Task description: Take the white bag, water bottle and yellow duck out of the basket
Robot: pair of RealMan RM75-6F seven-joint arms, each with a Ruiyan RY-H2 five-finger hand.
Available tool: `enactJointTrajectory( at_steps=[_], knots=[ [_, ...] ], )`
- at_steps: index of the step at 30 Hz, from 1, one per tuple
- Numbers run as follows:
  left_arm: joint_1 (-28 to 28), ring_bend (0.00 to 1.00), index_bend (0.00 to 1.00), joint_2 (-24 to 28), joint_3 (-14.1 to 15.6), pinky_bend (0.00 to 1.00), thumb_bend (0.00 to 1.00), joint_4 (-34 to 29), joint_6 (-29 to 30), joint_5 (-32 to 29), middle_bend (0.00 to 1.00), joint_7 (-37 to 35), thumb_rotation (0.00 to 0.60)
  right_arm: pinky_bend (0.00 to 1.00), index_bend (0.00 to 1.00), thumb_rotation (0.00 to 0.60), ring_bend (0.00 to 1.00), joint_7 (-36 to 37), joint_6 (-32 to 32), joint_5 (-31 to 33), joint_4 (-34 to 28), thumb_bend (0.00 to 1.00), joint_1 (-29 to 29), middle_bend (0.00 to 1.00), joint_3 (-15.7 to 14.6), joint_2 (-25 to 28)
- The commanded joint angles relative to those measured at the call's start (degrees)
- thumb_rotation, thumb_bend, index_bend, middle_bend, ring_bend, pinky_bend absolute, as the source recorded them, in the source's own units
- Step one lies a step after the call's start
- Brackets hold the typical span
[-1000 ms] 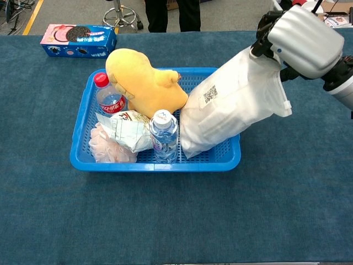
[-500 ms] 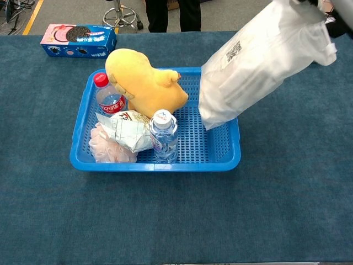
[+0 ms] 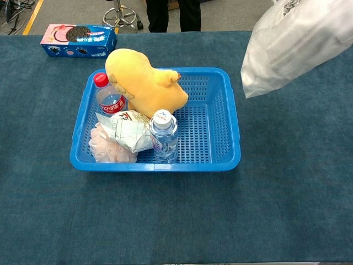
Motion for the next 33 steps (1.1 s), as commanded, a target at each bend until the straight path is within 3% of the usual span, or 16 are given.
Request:
enactJointTrajectory(
  at_steps=[1, 5, 9, 12, 21, 33],
  knots=[
    [0.21, 0.25, 0.49, 0.04, 0.04, 0.46, 0.17, -0.04, 0.21, -0.18, 0.34, -0.01, 0.6, 0.49, 0.99, 0.6, 0.7, -4.68, -3.48, 2.14, -5.48, 0.17, -4.17, 0.91, -3.6, 5.48],
    [0.42, 0.25, 0.49, 0.18, 0.14, 0.46, 0.17, -0.1, 0.47, -0.18, 0.34, -0.13, 0.6, 0.48, 0.78, 0.6, 0.56, -11.9, -9.16, 7.08, -15.74, 0.01, -8.24, 0.74, -7.07, 13.04],
    [0.27, 0.25, 0.49, 0.14, 0.21, 0.46, 0.17, -0.06, 0.31, 0.0, 0.34, -0.05, 0.6, 0.42, 0.49, 0.6, 0.38, -14.42, -12.71, 10.87, -21.34, 0.0, -9.63, 0.51, -8.0, 16.92],
    [0.24, 0.25, 0.49, 0.08, 0.15, 0.46, 0.17, -0.11, 0.38, 0.02, 0.34, -0.01, 0.6, 0.39, 0.38, 0.6, 0.3, -13.76, -13.39, 11.13, -22.65, 0.0, -9.9, 0.41, -7.73, 17.92],
    [0.41, 0.25, 0.49, -0.12, 0.25, 0.46, 0.17, 0.31, 0.28, -0.38, 0.34, -0.4, 0.6, 0.38, 0.36, 0.6, 0.26, -5.41, -12.52, 6.08, -21.56, 0.0, -8.02, 0.36, -4.91, 16.0],
    [0.79, 0.25, 0.49, -0.08, 0.29, 0.46, 0.17, 0.82, 0.73, -0.54, 0.34, -1.43, 0.6, 0.38, 0.36, 0.6, 0.25, 3.34, -27.35, 1.37, -15.42, 0.0, 4.82, 0.36, -2.11, 5.93]
  ],
)
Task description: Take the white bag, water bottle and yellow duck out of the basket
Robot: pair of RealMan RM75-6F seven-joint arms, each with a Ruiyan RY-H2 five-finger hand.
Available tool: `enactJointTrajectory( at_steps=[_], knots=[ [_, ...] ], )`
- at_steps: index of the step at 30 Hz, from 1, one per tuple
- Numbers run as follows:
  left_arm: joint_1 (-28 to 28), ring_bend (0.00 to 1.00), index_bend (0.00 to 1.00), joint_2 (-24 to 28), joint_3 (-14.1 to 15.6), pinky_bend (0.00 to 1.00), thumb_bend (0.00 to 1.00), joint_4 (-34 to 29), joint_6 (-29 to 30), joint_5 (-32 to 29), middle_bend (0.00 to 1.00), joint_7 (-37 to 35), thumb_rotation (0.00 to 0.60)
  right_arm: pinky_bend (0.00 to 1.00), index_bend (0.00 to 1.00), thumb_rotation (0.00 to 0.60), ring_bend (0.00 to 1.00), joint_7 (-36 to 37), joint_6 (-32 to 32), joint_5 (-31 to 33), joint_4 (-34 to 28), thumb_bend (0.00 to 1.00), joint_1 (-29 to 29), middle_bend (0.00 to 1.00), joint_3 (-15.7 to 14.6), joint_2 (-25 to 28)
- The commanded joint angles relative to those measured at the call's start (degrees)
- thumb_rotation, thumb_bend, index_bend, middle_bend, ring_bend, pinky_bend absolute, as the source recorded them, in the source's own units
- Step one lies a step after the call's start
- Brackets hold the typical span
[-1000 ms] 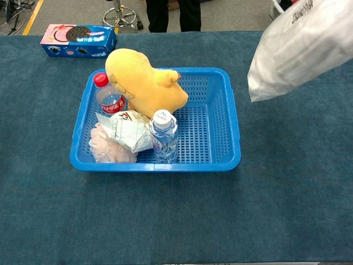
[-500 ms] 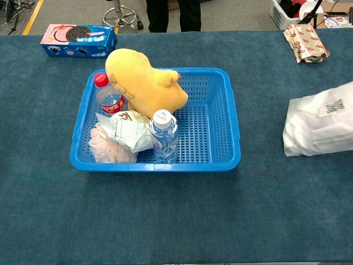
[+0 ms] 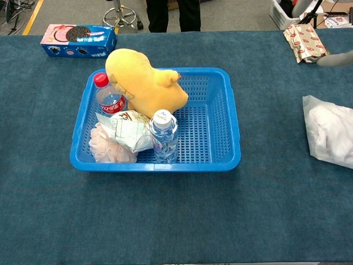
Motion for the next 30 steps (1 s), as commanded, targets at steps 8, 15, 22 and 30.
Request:
enactJointTrajectory(
  at_steps=[8, 15, 22, 30],
  knots=[
    [0.61, 0.25, 0.49, 0.42, -0.11, 0.46, 0.17, 0.82, 0.3, -0.83, 0.34, -1.66, 0.6, 0.35, 0.36, 0.6, 0.24, 7.49, -9.23, -5.86, 7.42, 0.0, 11.4, 0.35, 1.4, -10.09],
    [0.64, 0.25, 0.49, 0.36, -0.12, 0.46, 0.17, 1.5, 0.26, -0.7, 0.34, -2.74, 0.6, 0.3, 0.36, 0.6, 0.22, 9.02, -12.75, -8.13, 9.2, 0.0, 16.41, 0.33, 1.05, -13.39],
    [0.73, 0.25, 0.49, 0.44, -0.1, 0.46, 0.17, 1.86, 0.45, -0.43, 0.34, -3.46, 0.6, 0.28, 0.36, 0.6, 0.21, 8.66, -15.23, -9.27, 9.77, 0.0, 19.33, 0.33, -0.23, -15.65],
    [1.01, 0.25, 0.49, 0.41, -0.12, 0.46, 0.17, 2.18, 0.85, -0.37, 0.34, -4.07, 0.6, 0.25, 0.33, 0.6, 0.18, 8.54, -18.29, -8.17, 11.07, 0.0, 22.17, 0.29, -0.91, -17.92]
  ],
)
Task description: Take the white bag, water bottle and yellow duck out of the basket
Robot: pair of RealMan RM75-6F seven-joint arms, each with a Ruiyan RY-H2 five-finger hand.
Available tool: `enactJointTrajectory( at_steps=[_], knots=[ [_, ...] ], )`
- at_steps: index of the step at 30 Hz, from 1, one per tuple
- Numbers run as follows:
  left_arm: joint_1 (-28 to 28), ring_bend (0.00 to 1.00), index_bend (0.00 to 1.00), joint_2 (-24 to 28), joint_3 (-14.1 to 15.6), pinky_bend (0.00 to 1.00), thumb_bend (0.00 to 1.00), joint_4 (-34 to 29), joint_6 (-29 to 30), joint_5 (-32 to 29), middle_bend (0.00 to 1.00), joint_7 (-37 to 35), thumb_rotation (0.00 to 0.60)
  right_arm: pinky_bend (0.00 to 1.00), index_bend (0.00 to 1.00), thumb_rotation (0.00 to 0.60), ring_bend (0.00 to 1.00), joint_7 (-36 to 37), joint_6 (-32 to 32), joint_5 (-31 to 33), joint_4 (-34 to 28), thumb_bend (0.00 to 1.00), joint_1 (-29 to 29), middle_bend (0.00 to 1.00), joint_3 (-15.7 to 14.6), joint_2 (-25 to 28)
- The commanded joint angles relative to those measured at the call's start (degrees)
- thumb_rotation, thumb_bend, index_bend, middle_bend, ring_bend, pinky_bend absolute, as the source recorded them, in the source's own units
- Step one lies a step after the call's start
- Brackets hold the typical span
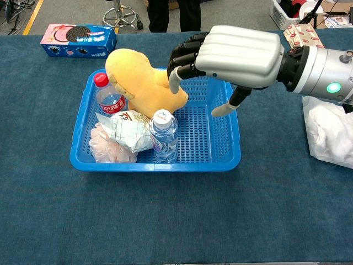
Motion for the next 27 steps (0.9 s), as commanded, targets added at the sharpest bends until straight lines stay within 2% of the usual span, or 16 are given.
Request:
enactJointTrajectory(
  at_steps=[1, 11, 27],
  knots=[
    [0.12, 0.25, 0.49, -0.04, 0.0, 0.46, 0.17, 0.15, 0.13, -0.04, 0.34, -0.3, 0.6, 0.25, 0.32, 0.6, 0.17, 0.12, -0.86, 0.63, 0.6, 0.0, 0.97, 0.28, -0.09, -0.98],
    [0.99, 0.25, 0.49, -0.02, 0.03, 0.46, 0.17, 0.83, 1.38, 0.17, 0.34, -2.1, 0.6, 0.24, 0.24, 0.6, 0.15, 2.97, -1.96, 1.23, 2.84, 0.0, 4.58, 0.24, -0.5, -4.86],
    [2.06, 0.25, 0.49, -0.12, 0.2, 0.46, 0.17, 2.24, 2.45, 0.45, 0.34, -4.46, 0.6, 0.24, 0.24, 0.6, 0.15, 8.13, -1.86, 1.68, 6.99, 0.0, 8.07, 0.24, -2.99, -10.59]
  ],
)
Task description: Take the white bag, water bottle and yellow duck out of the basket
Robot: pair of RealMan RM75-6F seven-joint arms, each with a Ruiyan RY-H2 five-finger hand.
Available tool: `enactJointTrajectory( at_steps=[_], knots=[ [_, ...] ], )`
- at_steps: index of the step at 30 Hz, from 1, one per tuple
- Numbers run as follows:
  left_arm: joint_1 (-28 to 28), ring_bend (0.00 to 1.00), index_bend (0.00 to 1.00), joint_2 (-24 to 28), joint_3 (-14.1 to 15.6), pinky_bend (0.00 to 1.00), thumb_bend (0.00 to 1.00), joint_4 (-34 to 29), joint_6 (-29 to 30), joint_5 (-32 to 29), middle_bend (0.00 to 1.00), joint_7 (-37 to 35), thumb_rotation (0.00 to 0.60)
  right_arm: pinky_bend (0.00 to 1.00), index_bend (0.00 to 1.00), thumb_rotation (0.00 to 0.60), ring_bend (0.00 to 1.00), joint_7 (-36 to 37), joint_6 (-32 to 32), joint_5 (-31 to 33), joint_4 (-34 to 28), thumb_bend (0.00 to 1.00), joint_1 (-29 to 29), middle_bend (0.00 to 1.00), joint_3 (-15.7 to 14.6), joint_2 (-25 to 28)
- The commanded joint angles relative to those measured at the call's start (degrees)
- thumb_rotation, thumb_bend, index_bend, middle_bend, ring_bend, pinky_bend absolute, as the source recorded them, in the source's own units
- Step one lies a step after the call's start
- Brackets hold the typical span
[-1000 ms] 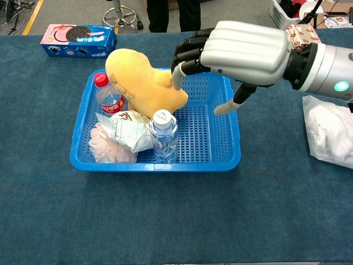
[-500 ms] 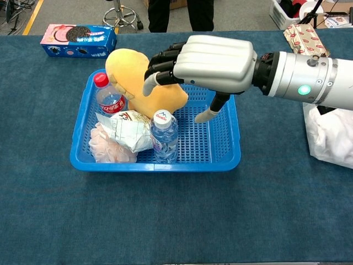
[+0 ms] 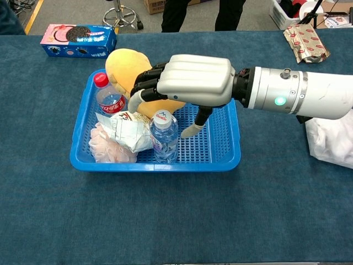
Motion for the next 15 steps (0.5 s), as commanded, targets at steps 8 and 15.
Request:
enactJointTrajectory(
  at_steps=[8, 15],
  knots=[
    [0.64, 0.25, 0.49, -0.09, 0.15, 0.46, 0.17, 0.49, 0.53, 0.09, 0.34, -0.76, 0.6, 0.42, 0.24, 0.6, 0.15, 2.83, -0.01, 0.46, 2.69, 0.0, 1.53, 0.24, -1.77, -2.78],
    [1.04, 0.25, 0.49, -0.23, 0.17, 0.46, 0.17, 0.97, 0.85, 0.08, 0.34, -1.42, 0.6, 0.52, 0.24, 0.6, 0.21, 4.78, -0.91, 1.39, 4.11, 0.0, 2.48, 0.28, -2.82, -4.11]
  ],
)
